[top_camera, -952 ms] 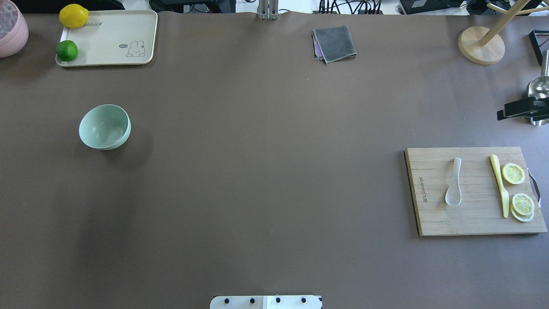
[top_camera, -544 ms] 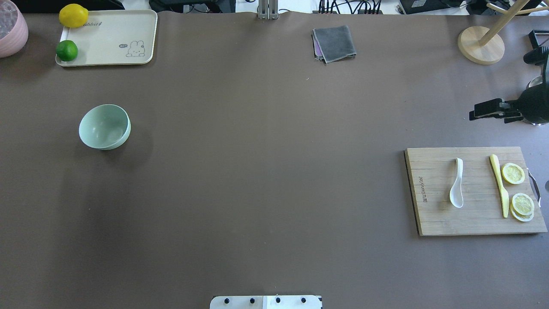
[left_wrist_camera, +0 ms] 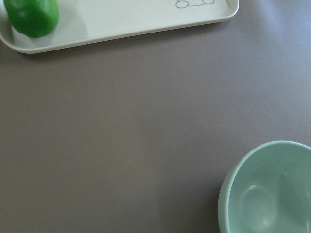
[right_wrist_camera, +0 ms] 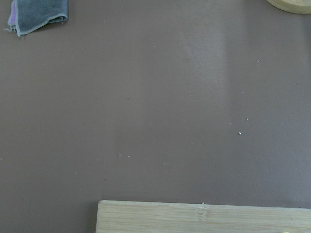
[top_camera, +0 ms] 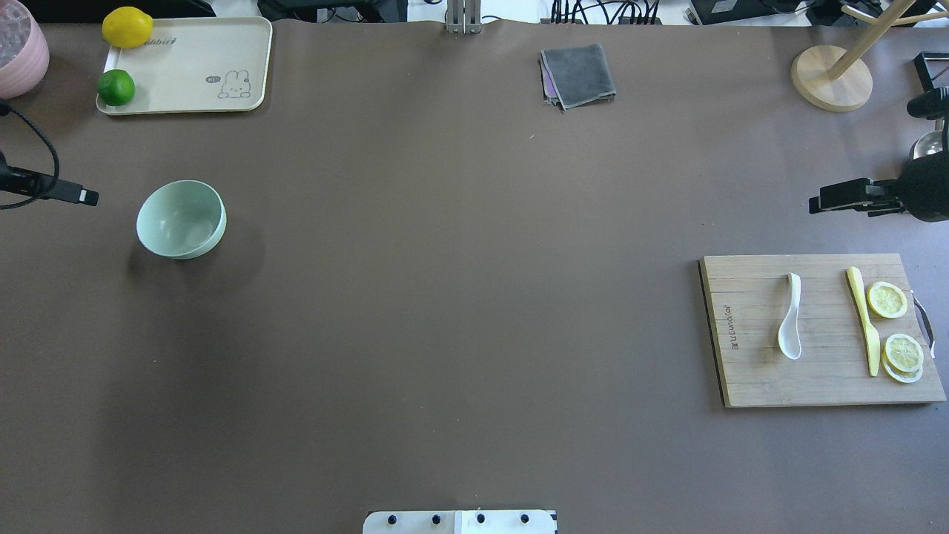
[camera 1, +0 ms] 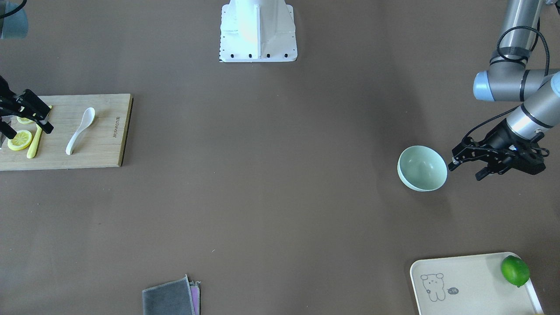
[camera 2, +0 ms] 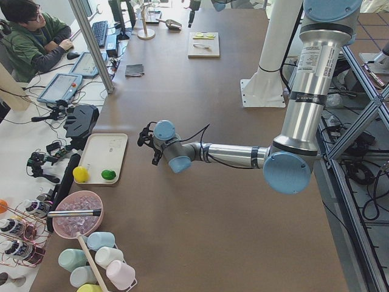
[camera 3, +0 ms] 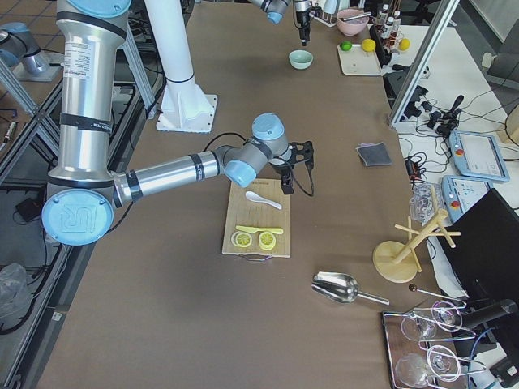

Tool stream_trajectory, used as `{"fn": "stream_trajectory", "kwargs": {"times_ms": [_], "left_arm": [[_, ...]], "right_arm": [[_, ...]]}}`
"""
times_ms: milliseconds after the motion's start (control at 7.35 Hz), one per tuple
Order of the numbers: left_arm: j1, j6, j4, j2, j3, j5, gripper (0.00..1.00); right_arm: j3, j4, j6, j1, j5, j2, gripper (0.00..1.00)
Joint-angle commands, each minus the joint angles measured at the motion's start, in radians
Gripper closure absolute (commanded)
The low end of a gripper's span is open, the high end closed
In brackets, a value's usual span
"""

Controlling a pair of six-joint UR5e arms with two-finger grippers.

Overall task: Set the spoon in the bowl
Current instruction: 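Reach the left gripper down to the pale green bowl rim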

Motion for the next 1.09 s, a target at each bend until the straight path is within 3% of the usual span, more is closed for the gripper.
{"fn": "stream_trajectory", "kwargs": {"times_ms": [0,136,408,680,952], "left_arm": [[0.052,-0.049,-0.003,-0.030,0.007,0.043,0.28],[0.097,-0.049,-0.003,-0.030,0.007,0.101,0.43],[0.109,-0.055,-0.008,-0.029,0.005,0.122,0.59],[0.109,-0.067,-0.007,-0.032,-0.004,0.120,1.00],[0.115,-0.281,-0.005,-0.119,-0.022,0.114,1.00]], "right_arm": [[0.001,0.005,0.000,-0.001,0.000,-0.007,0.00],[0.001,0.005,0.000,-0.001,0.000,-0.007,0.00],[0.001,0.005,0.000,-0.001,0.000,-0.006,0.00],[0.003,0.006,0.005,-0.001,0.000,-0.006,0.00],[0.001,0.005,0.005,-0.002,-0.001,-0.006,0.00]]}}
